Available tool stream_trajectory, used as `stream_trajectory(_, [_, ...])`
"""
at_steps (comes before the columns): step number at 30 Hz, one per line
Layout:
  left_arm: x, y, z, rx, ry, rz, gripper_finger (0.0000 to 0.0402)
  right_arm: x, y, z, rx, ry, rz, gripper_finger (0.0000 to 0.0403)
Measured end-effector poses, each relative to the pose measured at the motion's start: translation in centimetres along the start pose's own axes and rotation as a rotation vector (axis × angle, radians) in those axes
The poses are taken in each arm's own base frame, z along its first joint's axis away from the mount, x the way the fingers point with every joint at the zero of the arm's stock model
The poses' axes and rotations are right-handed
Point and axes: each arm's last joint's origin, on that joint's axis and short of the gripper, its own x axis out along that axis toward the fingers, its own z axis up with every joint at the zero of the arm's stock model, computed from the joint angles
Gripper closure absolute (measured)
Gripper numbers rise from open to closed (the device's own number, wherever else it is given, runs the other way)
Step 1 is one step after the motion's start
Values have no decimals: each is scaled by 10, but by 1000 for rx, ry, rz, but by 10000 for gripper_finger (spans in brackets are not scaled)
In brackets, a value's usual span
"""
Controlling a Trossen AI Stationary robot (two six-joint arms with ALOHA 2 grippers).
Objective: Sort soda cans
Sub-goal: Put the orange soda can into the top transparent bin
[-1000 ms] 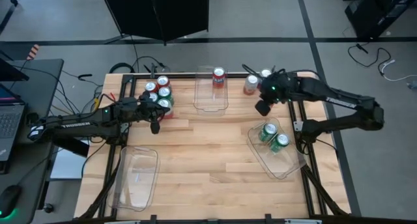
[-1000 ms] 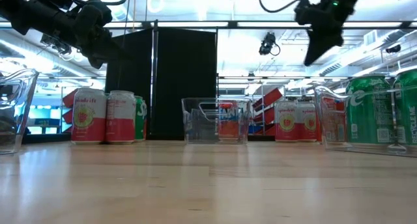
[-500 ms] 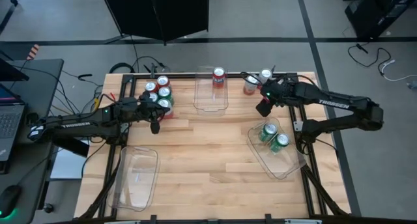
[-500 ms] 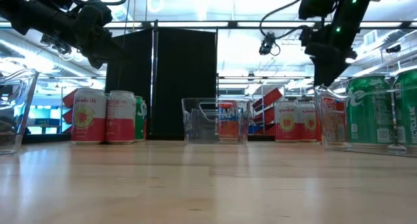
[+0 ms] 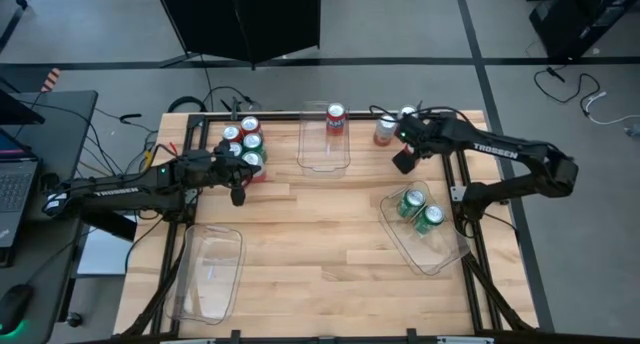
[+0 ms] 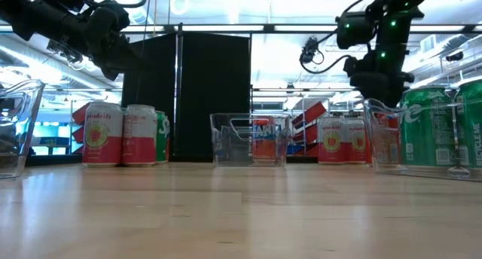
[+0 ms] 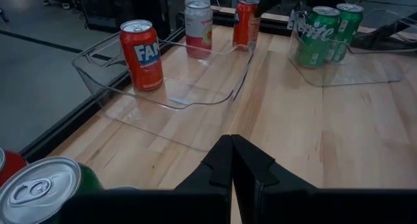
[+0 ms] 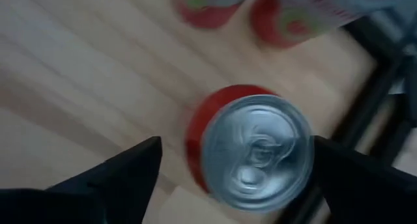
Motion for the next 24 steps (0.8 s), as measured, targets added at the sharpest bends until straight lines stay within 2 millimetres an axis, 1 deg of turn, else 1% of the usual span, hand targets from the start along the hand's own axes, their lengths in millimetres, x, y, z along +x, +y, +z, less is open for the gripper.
stream_trajectory(3, [0, 0, 0, 2, 3, 0, 392, 6, 2, 3, 2, 27, 34, 72])
stream_trajectory(7, [0, 0, 0, 2, 3, 0, 392, 9, 5, 8, -25, 10, 55, 134])
stream_trajectory(10, [0, 0, 0, 1, 1, 0, 392, 4, 9, 12, -54, -16, 90, 135])
stream_trajectory(11, [0, 0, 0, 1, 1, 0, 392, -2, 11, 15, -61, -31, 110, 135])
stream_trajectory(17, [0, 0, 1, 0, -6, 0, 392, -53, 22, 41, -111, -220, 173, 135])
stream_trajectory(20, [0, 0, 1, 0, -10, 0, 392, -82, 30, 59, -148, -323, 215, 135])
stream_trajectory(22, [0, 0, 1, 0, -9, 0, 392, -94, 39, 73, -190, -360, 229, 135])
stream_trajectory(24, [0, 0, 1, 0, -9, 0, 392, -100, 50, 89, -244, -378, 231, 135])
